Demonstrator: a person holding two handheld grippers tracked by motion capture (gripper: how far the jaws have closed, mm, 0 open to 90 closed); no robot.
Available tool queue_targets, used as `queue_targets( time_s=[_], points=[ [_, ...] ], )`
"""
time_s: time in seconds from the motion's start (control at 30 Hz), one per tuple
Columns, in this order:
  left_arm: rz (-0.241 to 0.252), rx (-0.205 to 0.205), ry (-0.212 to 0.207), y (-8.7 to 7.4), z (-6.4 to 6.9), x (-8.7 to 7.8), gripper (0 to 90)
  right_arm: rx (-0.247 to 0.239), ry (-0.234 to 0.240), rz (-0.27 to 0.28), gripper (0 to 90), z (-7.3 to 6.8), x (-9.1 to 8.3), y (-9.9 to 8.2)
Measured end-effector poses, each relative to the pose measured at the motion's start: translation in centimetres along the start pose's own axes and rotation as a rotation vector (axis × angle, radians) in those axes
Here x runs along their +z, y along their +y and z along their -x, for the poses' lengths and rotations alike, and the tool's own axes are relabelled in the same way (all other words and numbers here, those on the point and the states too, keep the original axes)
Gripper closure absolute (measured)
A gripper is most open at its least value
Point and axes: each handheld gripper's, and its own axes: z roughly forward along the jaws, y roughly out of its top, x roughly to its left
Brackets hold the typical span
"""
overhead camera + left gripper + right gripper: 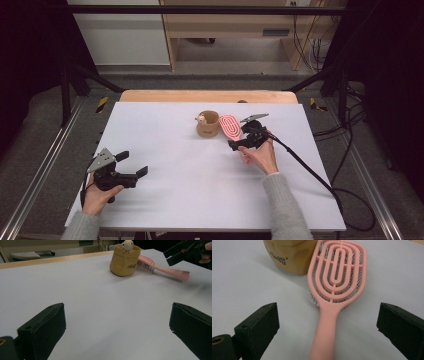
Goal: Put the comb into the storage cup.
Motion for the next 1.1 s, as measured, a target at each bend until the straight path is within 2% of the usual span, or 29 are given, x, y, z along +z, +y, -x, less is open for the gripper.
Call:
queue_targets(
  time_s=[0.17, 0.33, 0.6, 1.1],
  points=[
    [0.0, 0.0, 0.0, 0.0, 0.0, 0.0, 0.6, 0.008, 0.002, -0.024, 4.6, 0.0, 0.6, -0.1],
    [-0.002, 0.001, -0.001, 0.0, 0.0, 0.0, 0.6, 0.005, 0.004, -0.042, 9.5, 0.0, 1.0, -0.3],
    [0.0, 0.0, -0.001, 0.0, 0.0, 0.0, 0.6, -0.003, 0.031, -0.074, 30.3, 0.0, 1.8, -0.5],
    [-0.002, 0.002, -0.001, 0.0, 0.0, 0.0, 0.6, 0.001, 0.007, -0.096, 51.4, 0.1, 2.4, -0.7]
  ],
)
